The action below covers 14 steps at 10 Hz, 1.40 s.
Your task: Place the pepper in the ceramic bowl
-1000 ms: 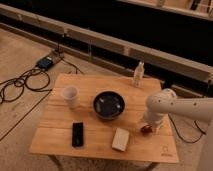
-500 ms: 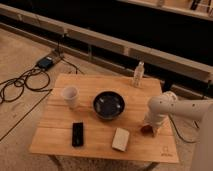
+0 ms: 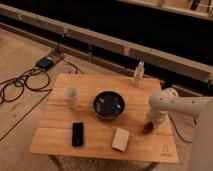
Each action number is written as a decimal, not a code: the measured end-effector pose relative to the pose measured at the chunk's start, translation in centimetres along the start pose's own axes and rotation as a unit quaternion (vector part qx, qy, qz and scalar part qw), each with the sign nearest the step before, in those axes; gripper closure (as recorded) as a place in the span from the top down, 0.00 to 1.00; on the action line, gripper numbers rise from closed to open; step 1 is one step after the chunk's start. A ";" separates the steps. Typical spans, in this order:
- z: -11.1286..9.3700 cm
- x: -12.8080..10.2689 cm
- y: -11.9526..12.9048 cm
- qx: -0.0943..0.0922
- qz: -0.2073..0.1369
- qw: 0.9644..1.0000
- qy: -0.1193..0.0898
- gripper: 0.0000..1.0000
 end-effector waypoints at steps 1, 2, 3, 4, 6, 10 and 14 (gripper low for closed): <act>-1.2 0.0 0.8 -0.006 -0.005 1.000 -0.007 0.01; -2.0 0.0 1.4 -0.010 -0.010 1.000 -0.012 0.00; -3.6 0.1 2.5 -0.015 -0.020 1.000 -0.019 0.00; -4.9 0.2 3.4 -0.017 -0.031 0.999 -0.025 0.00; -7.7 0.5 6.0 -0.016 -0.068 0.997 -0.030 0.00; -10.1 0.5 12.7 -0.005 -0.152 0.988 -0.015 0.00; -8.7 -0.8 19.1 -0.002 -0.208 0.978 0.008 0.00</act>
